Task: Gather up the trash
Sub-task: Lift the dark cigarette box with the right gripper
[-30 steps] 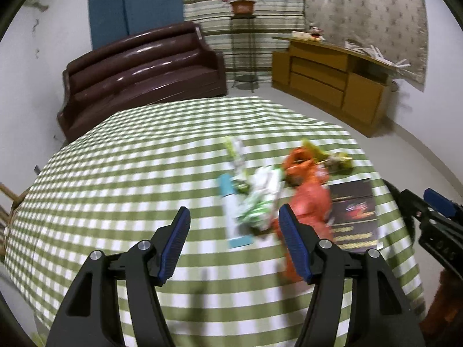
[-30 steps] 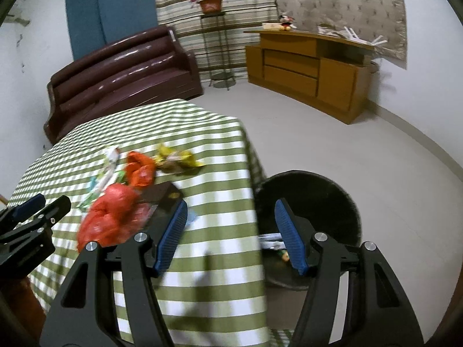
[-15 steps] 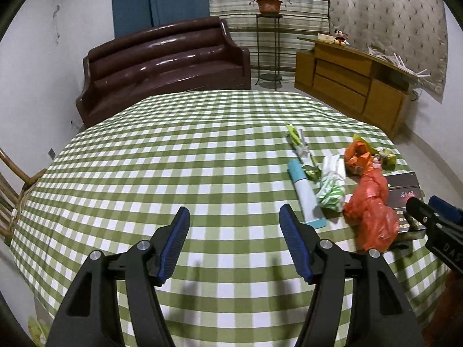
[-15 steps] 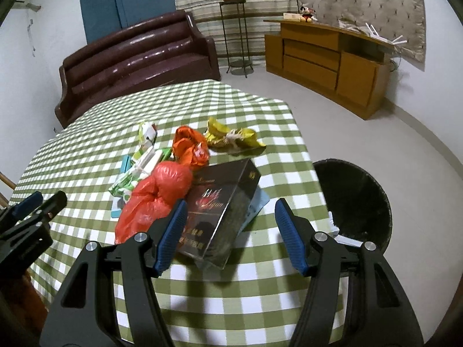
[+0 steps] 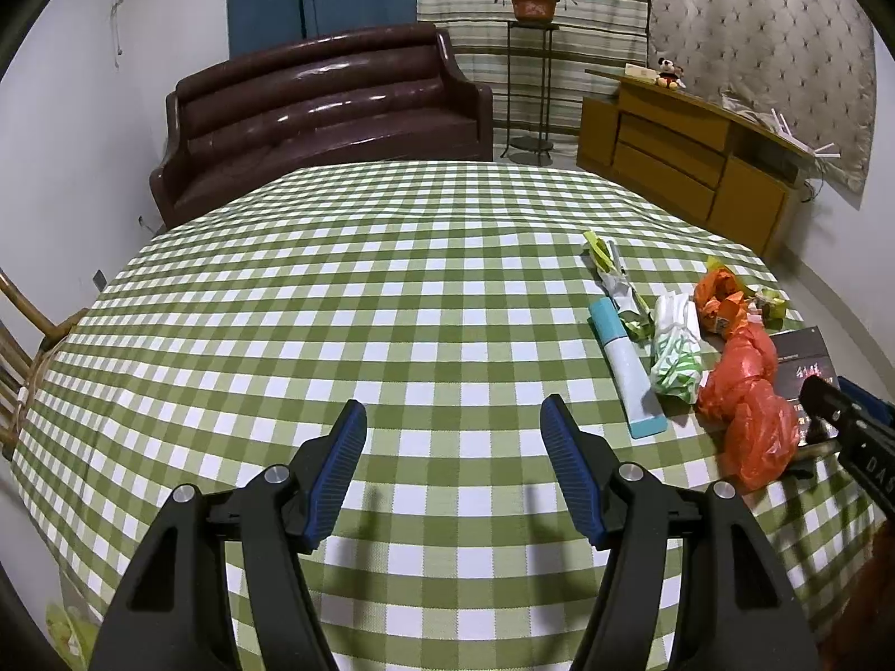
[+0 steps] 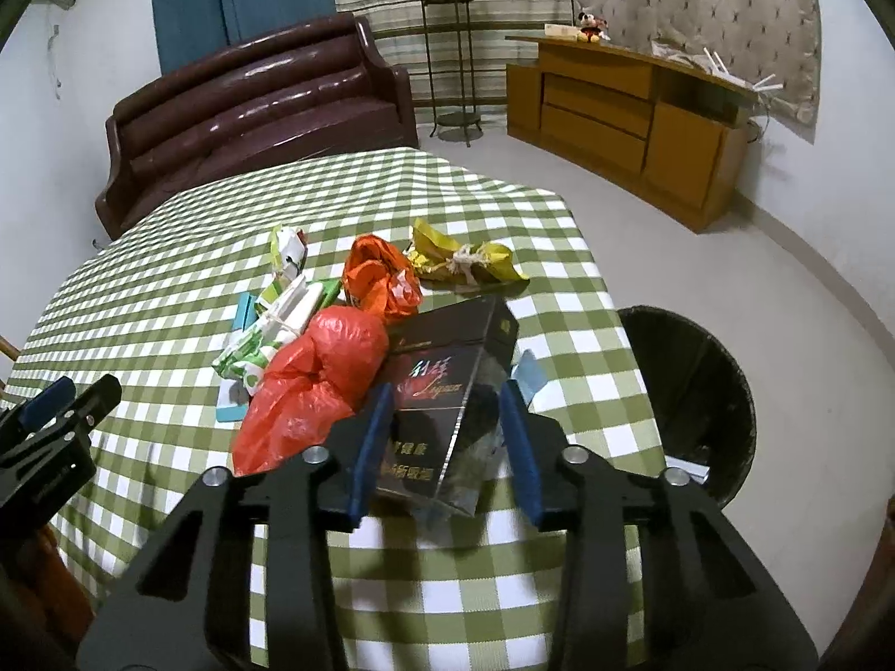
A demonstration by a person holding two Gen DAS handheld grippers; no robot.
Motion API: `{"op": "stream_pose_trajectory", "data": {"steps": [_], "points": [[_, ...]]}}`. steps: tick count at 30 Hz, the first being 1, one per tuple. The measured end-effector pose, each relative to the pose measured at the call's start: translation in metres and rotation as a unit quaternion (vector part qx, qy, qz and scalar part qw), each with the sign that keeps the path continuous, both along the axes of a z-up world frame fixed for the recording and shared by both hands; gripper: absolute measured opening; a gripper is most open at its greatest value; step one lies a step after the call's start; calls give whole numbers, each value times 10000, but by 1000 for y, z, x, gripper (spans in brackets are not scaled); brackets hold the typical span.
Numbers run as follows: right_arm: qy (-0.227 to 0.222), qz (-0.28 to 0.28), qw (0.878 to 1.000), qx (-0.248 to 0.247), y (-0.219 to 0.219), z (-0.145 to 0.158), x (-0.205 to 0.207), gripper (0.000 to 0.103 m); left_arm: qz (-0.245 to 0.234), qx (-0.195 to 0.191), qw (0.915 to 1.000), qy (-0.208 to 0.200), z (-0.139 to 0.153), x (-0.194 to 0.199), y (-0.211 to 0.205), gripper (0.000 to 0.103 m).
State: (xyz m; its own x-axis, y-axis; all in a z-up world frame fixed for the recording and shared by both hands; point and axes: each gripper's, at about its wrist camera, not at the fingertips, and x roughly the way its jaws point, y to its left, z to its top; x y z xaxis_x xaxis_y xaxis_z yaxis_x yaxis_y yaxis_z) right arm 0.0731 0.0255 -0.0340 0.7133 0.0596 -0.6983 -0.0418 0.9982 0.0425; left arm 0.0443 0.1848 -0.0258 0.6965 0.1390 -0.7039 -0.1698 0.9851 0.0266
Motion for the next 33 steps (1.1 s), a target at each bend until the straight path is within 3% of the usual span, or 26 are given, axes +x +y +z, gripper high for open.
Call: {"op": "stream_pose_trajectory", "data": {"steps": [5,17,24,26,33], "points": [[-48,62,10000,-48,6,6,0,29,15,-37,10000,24,-3,1,5,63],[-158,292,9994,-89,23,14,5,29,116,-131,9998,57,-6,3,22,63],[-226,357,9984,-386,39,12,9,33,162,-183,9997,57,-6,2,33,63],[-220,372,9984,-373,41,11,8,37,162,-197,9997,60,-6,0,34,63],[-276,502,9981,-212,47,14,6,35,171,-270,9995,59,-7,-2,40,63]]}}
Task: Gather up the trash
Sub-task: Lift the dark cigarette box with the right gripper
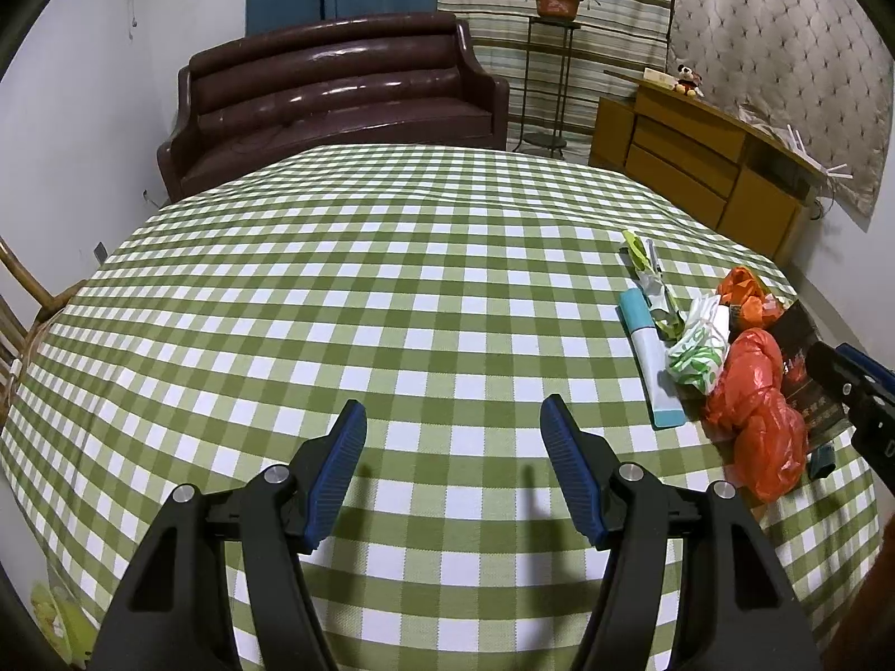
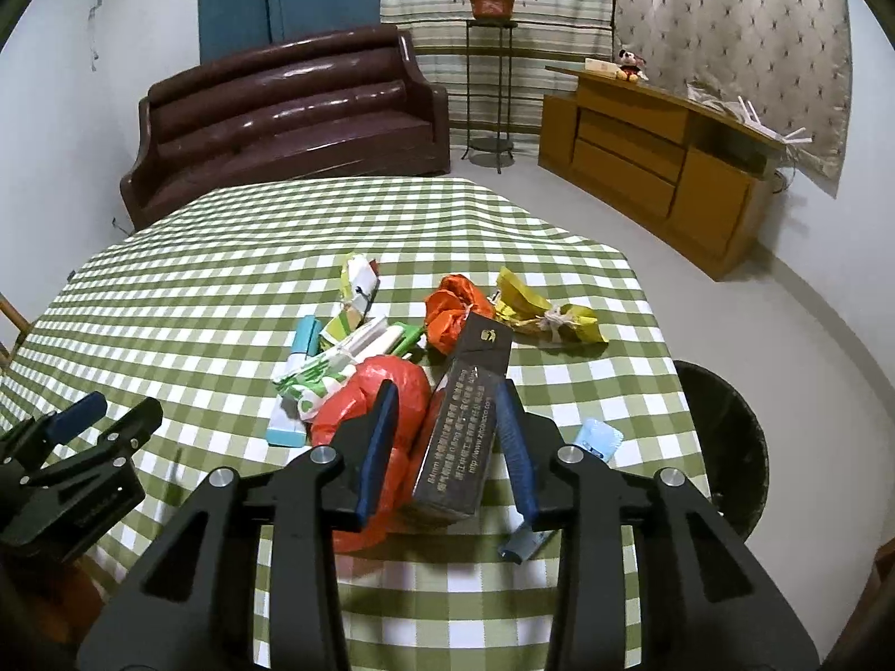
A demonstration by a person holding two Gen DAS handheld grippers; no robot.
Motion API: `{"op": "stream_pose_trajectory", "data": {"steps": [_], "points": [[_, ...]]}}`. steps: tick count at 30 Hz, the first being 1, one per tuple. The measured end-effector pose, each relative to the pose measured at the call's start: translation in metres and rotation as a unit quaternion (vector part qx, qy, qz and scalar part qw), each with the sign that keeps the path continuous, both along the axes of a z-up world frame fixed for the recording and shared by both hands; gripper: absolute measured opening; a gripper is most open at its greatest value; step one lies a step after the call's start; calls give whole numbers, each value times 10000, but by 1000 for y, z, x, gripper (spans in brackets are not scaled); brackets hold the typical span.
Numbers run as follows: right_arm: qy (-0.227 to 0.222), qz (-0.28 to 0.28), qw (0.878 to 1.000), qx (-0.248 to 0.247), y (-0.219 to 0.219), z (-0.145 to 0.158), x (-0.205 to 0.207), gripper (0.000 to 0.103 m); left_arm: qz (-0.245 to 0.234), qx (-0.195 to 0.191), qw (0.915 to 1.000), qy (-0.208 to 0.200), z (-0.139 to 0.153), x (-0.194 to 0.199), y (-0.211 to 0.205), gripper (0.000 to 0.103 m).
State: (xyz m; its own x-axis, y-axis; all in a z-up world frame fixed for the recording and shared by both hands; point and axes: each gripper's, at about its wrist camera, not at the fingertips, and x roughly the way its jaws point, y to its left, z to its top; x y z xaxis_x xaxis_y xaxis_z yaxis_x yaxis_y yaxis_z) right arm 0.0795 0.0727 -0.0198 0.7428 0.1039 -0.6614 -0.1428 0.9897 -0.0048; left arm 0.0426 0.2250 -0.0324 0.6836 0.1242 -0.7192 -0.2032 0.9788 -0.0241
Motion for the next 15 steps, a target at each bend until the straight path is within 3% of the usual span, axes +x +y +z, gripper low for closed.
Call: {"op": "stream_pose_trajectory", "data": {"steps": [15], "points": [[-71,22,9994,328,4,0,-1,36,6,-119,9999,-3,1,-4,6,63]]}}
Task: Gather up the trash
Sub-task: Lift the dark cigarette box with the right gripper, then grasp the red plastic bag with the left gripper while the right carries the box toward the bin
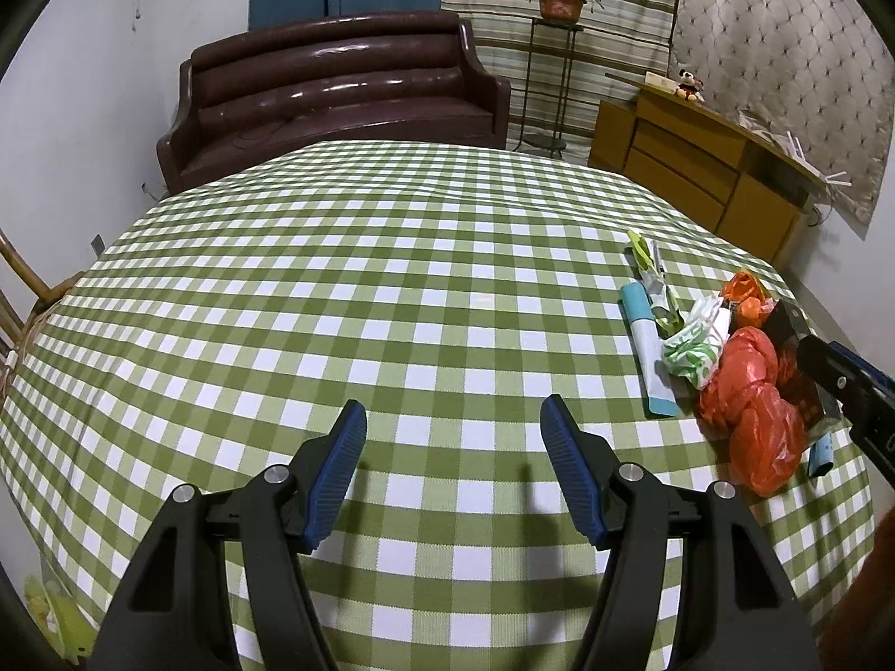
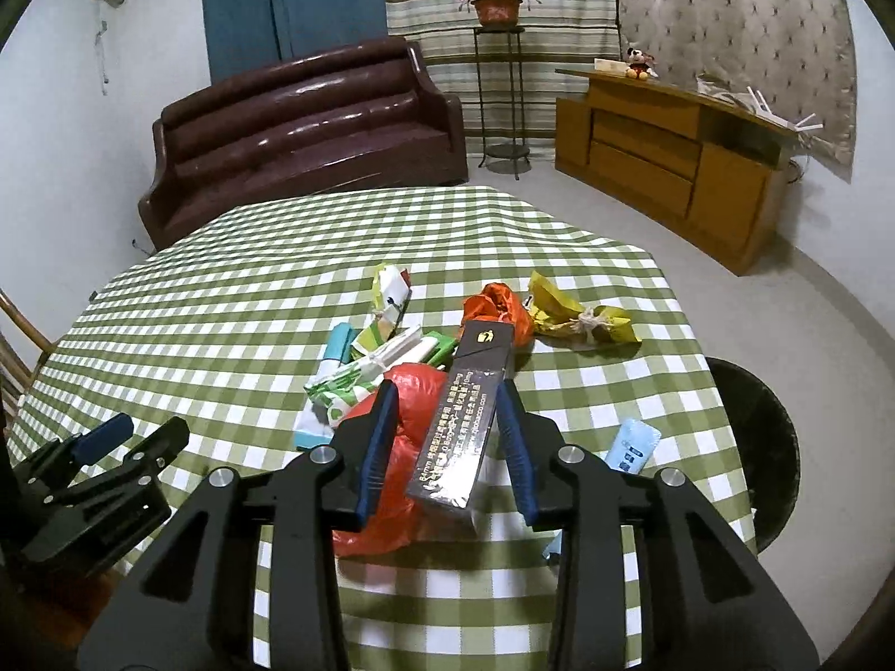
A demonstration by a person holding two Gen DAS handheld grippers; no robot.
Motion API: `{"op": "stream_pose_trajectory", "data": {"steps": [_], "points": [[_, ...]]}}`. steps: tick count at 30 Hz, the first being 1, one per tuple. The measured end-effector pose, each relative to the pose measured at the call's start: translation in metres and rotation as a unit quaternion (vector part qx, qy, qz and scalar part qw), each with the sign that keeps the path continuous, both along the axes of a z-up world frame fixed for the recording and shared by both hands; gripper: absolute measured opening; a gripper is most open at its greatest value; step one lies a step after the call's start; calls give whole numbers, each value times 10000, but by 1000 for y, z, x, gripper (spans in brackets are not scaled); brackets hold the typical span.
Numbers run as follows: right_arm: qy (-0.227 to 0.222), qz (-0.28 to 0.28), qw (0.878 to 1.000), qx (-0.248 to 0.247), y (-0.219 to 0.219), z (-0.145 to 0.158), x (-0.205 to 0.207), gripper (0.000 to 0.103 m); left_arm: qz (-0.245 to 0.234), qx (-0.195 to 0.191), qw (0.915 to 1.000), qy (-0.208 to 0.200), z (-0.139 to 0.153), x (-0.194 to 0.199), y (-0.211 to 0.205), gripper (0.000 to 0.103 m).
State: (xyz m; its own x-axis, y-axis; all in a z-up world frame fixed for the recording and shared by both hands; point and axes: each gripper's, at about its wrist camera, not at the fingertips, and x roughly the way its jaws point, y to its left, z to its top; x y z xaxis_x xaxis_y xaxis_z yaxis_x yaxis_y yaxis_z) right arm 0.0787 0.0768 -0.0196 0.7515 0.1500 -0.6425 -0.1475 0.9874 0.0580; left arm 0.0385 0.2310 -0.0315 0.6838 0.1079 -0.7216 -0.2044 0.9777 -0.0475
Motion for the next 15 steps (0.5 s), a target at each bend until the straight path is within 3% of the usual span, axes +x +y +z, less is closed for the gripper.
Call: {"op": "stream_pose_trajectory", "data": {"steps": [15], "points": [[288,-137,9993,-177,0,-18,-1,33,20,-25,10000,10,-1,2,3,63]]}}
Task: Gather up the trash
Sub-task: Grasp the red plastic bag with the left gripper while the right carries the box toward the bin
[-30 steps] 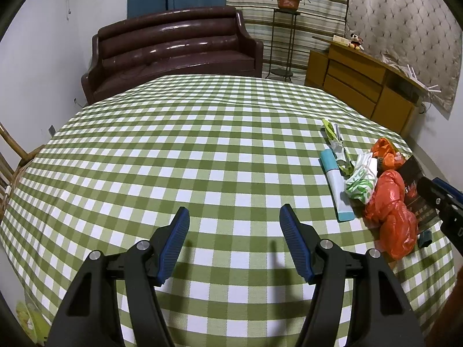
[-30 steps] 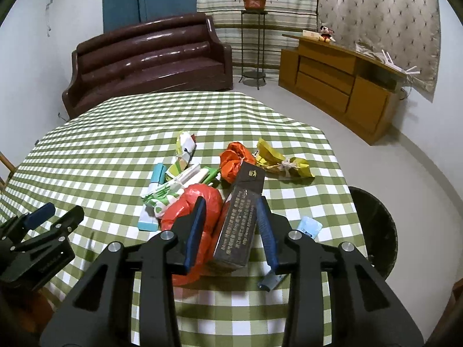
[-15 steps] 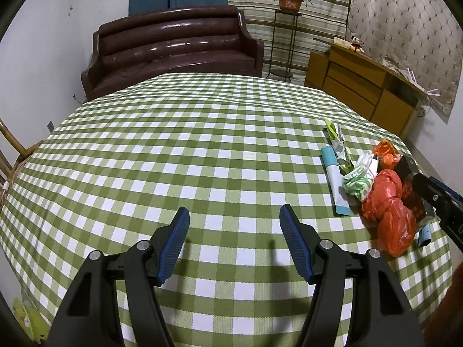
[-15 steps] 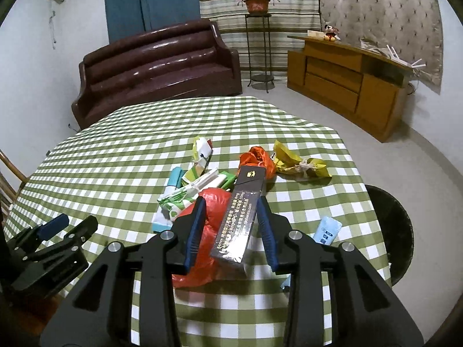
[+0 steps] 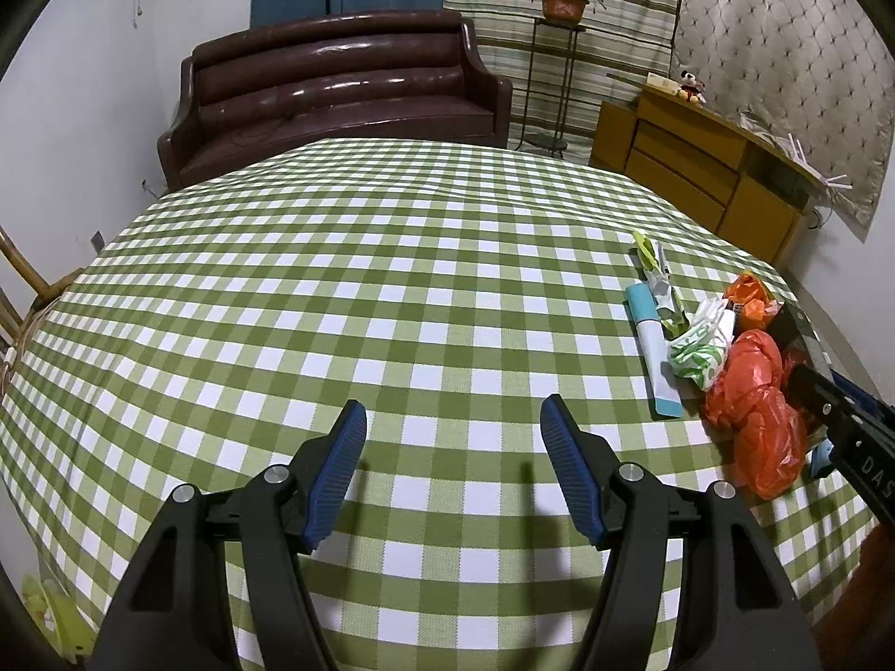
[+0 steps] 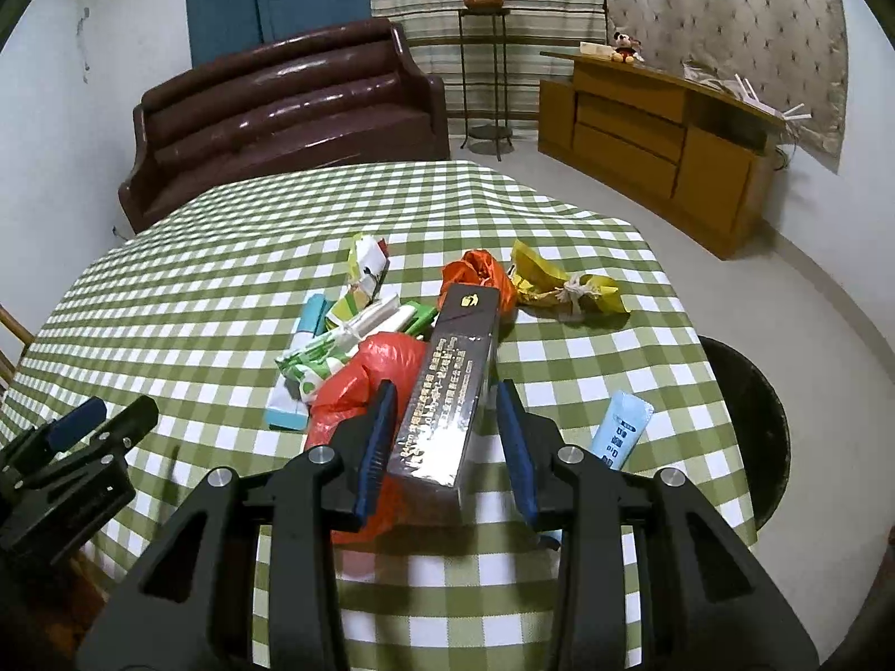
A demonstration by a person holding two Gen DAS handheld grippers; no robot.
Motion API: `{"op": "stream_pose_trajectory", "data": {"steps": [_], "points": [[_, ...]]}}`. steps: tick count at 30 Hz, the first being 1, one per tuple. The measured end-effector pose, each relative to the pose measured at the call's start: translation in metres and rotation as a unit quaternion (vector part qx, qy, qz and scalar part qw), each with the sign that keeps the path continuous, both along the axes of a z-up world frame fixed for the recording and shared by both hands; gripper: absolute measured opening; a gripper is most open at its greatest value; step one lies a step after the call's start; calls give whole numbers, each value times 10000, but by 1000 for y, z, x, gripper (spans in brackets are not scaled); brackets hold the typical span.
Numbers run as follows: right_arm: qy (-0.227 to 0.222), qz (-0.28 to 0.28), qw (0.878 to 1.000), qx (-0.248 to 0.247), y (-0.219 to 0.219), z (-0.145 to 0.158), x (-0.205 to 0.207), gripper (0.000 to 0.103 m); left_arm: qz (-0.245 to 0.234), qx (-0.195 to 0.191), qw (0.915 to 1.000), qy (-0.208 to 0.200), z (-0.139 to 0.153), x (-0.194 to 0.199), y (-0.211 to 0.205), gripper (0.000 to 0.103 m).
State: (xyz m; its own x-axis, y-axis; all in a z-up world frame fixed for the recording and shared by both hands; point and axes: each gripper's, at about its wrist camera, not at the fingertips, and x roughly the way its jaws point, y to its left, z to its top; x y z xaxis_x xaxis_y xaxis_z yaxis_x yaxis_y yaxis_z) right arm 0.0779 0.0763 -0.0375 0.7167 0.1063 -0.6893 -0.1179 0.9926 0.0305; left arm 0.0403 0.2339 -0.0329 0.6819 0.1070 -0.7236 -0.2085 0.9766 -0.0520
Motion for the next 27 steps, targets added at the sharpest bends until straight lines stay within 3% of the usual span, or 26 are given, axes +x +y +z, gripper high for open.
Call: {"op": "stream_pose_trajectory", "data": {"steps": [5,17,27], "points": [[34,-77,9999,-90,2,-1,1,22,-13,13,10000,15,0,0,-1,63],[-373,-74,9993,-32,-16,18,-5,22,-193,125,9997,-17,8,2,-27,63],[-644,-307,9973,147,-68,36,-14,22,-515,161,9985,-101,25,4,-70,66]]}}
